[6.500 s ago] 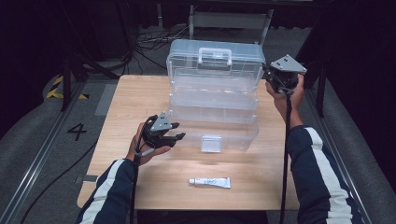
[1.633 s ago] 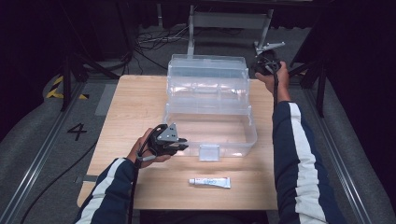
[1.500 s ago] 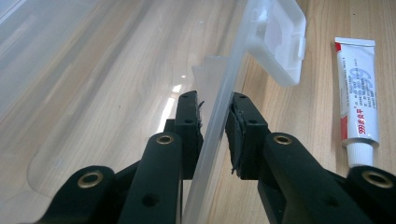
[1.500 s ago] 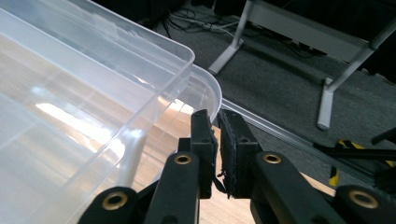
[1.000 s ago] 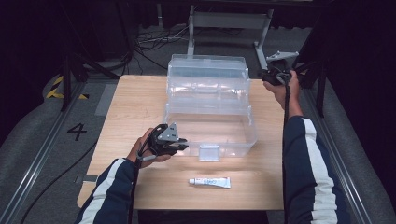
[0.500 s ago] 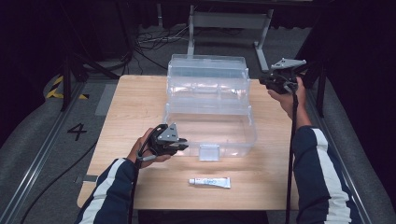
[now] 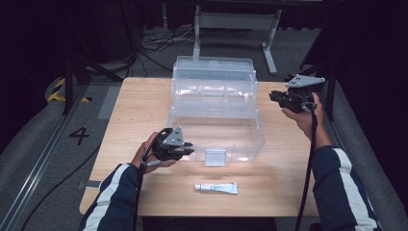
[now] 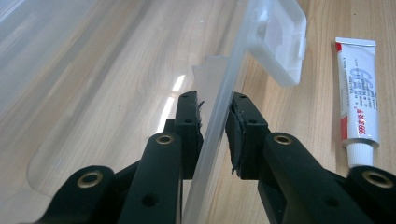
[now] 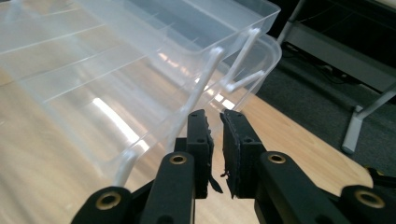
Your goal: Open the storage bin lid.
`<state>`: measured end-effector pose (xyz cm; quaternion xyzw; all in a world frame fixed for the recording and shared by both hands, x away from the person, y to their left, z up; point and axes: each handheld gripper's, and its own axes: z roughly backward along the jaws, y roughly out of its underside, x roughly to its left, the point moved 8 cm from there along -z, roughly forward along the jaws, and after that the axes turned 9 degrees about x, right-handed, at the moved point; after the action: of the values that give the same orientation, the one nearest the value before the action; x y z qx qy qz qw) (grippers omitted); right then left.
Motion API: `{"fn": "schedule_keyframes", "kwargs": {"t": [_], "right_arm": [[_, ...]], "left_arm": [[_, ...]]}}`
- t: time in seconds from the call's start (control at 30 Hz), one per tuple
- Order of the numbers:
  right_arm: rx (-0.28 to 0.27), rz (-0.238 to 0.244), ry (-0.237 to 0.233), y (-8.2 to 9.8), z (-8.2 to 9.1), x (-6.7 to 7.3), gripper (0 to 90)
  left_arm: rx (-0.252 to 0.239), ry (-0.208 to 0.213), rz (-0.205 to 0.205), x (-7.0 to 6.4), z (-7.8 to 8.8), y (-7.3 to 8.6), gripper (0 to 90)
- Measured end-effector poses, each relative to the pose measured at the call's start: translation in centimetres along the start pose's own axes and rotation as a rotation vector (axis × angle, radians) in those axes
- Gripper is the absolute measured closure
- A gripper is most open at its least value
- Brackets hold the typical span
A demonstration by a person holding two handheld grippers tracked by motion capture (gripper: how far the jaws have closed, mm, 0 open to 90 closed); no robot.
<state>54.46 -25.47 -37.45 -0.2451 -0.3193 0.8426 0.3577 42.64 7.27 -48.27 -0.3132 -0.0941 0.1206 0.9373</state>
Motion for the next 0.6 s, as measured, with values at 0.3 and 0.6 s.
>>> {"fn": "schedule_keyframes", "kwargs": {"t": [0.3,0.6], "right_arm": [[-0.005,0.028,-0.041,2.1,1.7,1.9,78.4],[-0.002,0.049,-0.081,4.9,3.3,3.6,72.9]], "left_arm": [[0.0,0.0,0.004,0.0,0.0,0.0,75.7],[-0.001,0.002,0.005,0.0,0.0,0.0,75.6]]}}
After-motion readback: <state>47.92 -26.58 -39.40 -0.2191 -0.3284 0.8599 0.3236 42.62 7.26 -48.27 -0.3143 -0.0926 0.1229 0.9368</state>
